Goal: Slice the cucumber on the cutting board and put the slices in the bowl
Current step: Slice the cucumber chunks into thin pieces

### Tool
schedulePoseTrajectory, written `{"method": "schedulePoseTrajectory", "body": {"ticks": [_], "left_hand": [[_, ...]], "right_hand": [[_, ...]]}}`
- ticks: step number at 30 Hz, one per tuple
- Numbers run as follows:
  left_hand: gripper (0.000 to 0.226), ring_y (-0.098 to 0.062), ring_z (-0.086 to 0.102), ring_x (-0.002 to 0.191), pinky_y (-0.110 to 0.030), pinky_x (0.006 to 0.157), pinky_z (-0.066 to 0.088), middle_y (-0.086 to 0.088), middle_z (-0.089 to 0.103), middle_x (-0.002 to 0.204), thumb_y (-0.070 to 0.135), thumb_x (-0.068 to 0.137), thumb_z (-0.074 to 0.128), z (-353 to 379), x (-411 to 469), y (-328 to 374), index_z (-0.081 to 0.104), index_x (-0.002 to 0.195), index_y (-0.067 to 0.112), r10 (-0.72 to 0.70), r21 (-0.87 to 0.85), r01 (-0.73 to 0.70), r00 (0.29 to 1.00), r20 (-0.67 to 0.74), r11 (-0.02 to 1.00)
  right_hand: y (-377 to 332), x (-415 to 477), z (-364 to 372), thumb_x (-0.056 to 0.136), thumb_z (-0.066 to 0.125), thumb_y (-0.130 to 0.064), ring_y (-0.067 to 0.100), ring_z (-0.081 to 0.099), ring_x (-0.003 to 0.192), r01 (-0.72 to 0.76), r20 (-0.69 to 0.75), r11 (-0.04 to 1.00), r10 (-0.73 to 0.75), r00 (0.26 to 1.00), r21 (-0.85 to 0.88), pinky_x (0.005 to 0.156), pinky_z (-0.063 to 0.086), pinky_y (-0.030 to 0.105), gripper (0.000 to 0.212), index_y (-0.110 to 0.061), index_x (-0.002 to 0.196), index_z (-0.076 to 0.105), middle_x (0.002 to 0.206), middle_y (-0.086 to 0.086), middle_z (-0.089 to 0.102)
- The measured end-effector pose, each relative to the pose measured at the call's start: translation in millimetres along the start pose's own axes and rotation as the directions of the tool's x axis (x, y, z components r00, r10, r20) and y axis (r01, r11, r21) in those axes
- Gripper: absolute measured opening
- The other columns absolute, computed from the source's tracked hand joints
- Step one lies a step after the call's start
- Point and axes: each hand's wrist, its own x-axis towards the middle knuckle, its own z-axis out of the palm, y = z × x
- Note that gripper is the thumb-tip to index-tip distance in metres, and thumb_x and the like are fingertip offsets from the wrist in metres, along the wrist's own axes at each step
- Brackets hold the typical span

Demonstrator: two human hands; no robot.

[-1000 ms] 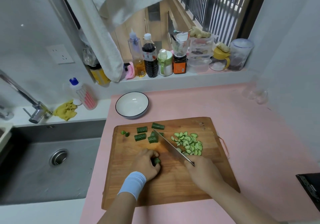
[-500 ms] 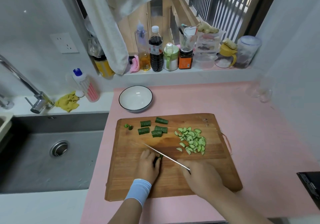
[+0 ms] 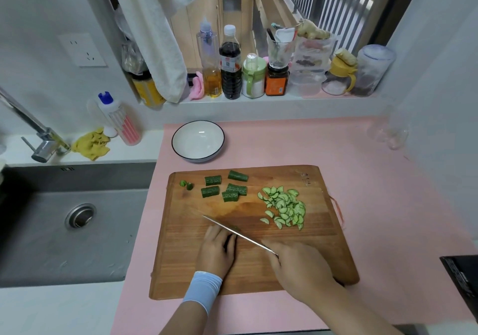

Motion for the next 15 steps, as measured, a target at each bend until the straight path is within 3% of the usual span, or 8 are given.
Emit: {"method": "schedulePoseTrajectory", "body": {"ticks": [8, 11, 15], "left_hand": [[0.019, -0.016, 0.055, 0.093, -0.011, 0.093, 0.038, -0.002, 0.067, 0.097, 0.021, 0.089, 0.057, 0, -1, -1, 0.072, 0.093, 0.009, -0.016, 0.032, 0.016, 1.0, 0.008, 0.999], [0.007, -0.017, 0.054, 0.089, -0.013, 0.09, 0.039, -0.003, 0.066, 0.092, 0.008, 0.084, 0.069, 2, -2, -3, 0.072, 0.091, 0.008, -0.006, 0.048, 0.006, 1.0, 0.004, 0.999], [0.011, -0.015, 0.052, 0.083, -0.009, 0.087, 0.036, -0.002, 0.06, 0.084, -0.001, 0.078, 0.074, 2, 0, -4, 0.07, 0.084, 0.008, -0.003, 0.065, 0.002, 1.0, 0.014, 0.998]], "right_hand": [[1, 3, -3, 0.102, 0.037, -0.038, 0.016, 0.065, 0.088, 0.001, 0.055, 1.0, -0.003, 0.998, 0.029, 0.072, 0.048, 0.032, 0.039, -0.044, 0.139, 0.05, 0.1, -0.009, 0.071], [2, 6, -5, 0.102, 0.039, -0.036, 0.018, 0.065, 0.081, 0.0, 0.089, 0.999, -0.005, 0.996, 0.052, 0.065, 0.044, 0.03, 0.033, -0.042, 0.13, 0.056, 0.091, -0.006, 0.071], [3, 18, -1, 0.103, 0.037, -0.034, 0.018, 0.065, 0.079, -0.03, 0.142, 0.994, 0.015, 0.99, 0.103, 0.066, 0.049, 0.031, 0.032, -0.04, 0.126, 0.059, 0.087, -0.004, 0.071]]}}
